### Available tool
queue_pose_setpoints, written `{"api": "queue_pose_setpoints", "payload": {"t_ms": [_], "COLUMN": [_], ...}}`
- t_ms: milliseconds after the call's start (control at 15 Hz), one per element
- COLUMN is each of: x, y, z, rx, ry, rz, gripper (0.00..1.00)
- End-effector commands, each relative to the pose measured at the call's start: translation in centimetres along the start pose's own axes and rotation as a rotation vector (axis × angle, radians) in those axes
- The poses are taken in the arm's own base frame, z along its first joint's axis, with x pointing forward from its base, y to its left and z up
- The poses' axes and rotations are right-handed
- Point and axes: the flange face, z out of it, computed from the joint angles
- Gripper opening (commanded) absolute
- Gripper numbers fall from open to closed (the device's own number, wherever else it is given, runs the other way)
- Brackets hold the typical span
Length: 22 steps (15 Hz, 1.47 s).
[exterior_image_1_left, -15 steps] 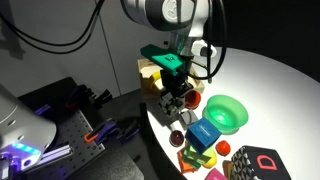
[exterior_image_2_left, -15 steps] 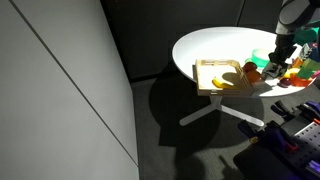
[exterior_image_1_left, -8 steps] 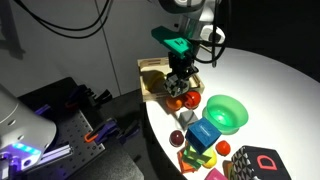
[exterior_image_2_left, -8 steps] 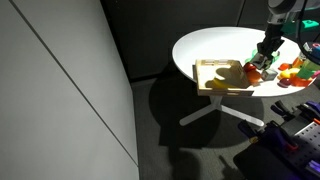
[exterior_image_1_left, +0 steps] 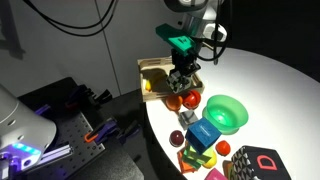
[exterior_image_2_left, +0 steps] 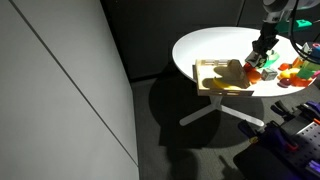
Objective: Pick up the soft block with the letter a on it and put it in the wooden tray
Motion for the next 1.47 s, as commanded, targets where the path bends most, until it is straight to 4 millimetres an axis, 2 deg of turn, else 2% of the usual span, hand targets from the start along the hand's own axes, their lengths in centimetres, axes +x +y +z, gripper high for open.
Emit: {"api": "queue_pose_setpoints", "payload": {"t_ms": [0,333,400,533,600,667,867,1400], "x": [0.0,0.1,0.2,0.7,0.9,1.3,2.3,5.9], "y": [0.0,0.0,-0.2,-0.9,-1.2,-1.6,-3.0,-7.9], "z": [-0.1,-0.1,-0.1,-0.4,-0.5,-0.6,-1.0,-0.5], "rx": [0.000,0.000,-0.003,-0.031,-0.042,-0.056,-0.093,-0.126], "ry": [-0.001,0.000,-0.001,0.010,0.013,0.011,0.012,-0.027], "rz": [0.000,0.000,-0.007,-0.015,-0.021,-0.026,-0.046,-0.121], "gripper": [0.22,0.22,0.13,0.15,0.13,0.09,0.08,0.09]}}
